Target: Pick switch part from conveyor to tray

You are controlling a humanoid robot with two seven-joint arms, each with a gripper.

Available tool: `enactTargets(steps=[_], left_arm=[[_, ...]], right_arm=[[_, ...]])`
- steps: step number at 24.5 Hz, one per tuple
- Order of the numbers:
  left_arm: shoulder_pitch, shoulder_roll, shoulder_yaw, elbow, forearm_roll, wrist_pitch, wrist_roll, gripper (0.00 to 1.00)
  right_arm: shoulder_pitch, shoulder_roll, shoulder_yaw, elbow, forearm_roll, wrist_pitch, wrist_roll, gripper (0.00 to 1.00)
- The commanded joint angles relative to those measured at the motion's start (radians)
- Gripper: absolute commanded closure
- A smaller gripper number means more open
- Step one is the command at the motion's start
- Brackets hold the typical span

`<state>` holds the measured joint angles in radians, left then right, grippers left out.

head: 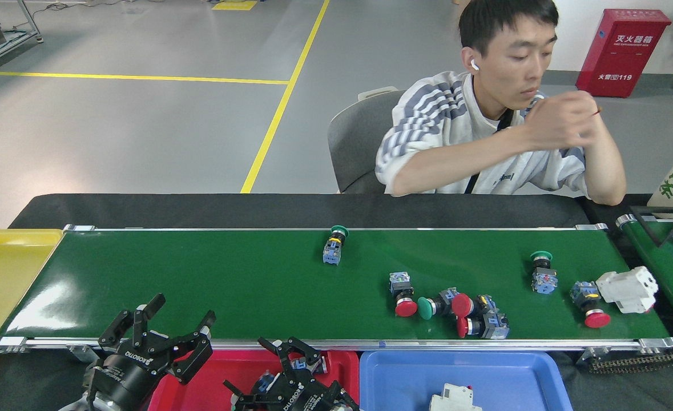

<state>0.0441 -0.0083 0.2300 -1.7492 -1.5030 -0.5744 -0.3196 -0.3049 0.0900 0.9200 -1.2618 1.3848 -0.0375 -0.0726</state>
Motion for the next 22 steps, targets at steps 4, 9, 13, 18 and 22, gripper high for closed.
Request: enactTargets(steps=[4, 9, 13, 18, 22], left_arm=[[-0.115, -0.013, -0.170, 0.096, -0.059, 0.114, 0.004, 0.00], [-0.297, -0.018, -0.320, 0.329, -0.108, 0.321, 0.004, 0.00], [-0.378, -0.022, -0.351, 0.474, -0.108, 0.432, 0.005, 0.00], [-0.461, -0.022, -0.343, 0.596, -0.108, 0.484, 0.040, 0.00], [-0.547, -0.018, -0.342, 0.701, -0.102, 0.518, 0.063, 0.00]], right_arm=[[0.122, -0.038, -0.179, -0.149, -0.004, 0.076, -0.030, 0.00], [0.326, -0.038, -0.395, -0.281, -0.004, 0.314, -0.101, 0.00], [0.414, -0.070, -0.444, -0.291, -0.004, 0.393, -0.133, 0.00], [0.441, -0.108, -0.483, -0.288, -0.006, 0.395, -0.130, 0.00], [0.365, -0.119, -0.509, -0.280, -0.006, 0.375, -0.121, 0.00]])
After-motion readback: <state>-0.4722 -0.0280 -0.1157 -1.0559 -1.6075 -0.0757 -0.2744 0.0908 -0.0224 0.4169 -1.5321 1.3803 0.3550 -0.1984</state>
